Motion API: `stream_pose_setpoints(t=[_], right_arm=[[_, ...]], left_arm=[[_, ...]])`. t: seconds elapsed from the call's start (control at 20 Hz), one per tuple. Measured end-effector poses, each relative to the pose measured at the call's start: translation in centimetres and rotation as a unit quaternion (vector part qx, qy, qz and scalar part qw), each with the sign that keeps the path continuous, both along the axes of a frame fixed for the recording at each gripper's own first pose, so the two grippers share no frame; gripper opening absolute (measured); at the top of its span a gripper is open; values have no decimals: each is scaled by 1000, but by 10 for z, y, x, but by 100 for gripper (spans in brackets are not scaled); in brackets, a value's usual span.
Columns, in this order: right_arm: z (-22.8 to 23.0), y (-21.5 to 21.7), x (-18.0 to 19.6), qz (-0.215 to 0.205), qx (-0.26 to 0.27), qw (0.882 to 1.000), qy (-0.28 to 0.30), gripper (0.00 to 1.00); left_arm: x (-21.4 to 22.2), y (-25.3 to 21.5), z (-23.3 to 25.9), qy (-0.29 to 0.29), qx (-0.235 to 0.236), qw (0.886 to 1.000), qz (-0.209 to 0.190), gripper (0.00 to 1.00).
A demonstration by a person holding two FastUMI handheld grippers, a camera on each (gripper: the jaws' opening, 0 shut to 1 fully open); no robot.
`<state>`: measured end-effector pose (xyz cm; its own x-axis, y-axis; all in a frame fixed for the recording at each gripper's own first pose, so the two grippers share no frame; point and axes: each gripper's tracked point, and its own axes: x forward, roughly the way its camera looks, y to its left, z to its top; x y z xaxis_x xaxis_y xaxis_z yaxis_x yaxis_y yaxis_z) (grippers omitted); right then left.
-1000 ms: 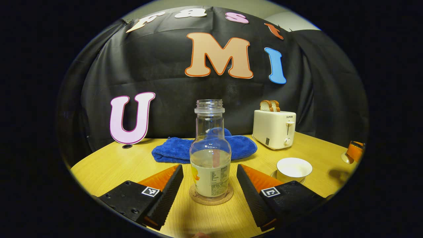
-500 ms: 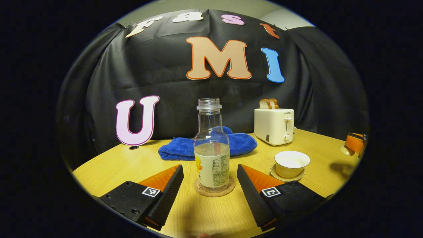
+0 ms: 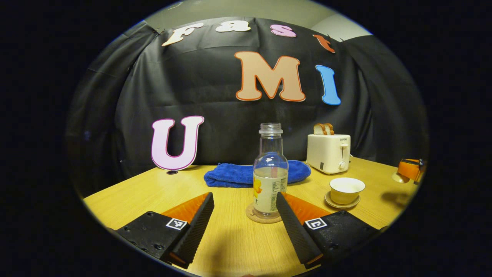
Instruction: Open the teacup lid with one hand, grasp the water bottle and pour water into the teacup with the other hand; after pouring, place the water bottle on the coaster and then close the teacup lid.
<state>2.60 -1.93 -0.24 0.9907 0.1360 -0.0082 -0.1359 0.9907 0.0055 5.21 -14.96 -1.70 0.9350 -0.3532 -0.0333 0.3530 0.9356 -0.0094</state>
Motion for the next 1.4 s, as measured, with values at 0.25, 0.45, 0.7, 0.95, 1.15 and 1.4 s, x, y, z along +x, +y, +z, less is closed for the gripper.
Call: stream_pose_setpoints(t=[0.25,0.45,0.7,0.95,1.15,1.4], right_arm=[[-3,34,35,42,2,999,3,34],[-4,70,59,86,3,996,5,34],[-7,99,83,118,5,993,7,34],[-17,114,94,143,-4,989,33,35],[-25,121,98,155,-12,986,58,34],[-30,123,99,160,-21,984,77,35]], left_arm=[[-4,10,18,-22,-2,1000,12,95],[-3,11,19,-23,-3,1000,18,95],[-3,13,19,-23,-3,1000,20,95],[-4,13,19,-22,-2,1000,20,95],[-4,13,20,-23,-3,1000,19,95],[-4,13,20,-22,-3,1000,17,95]])
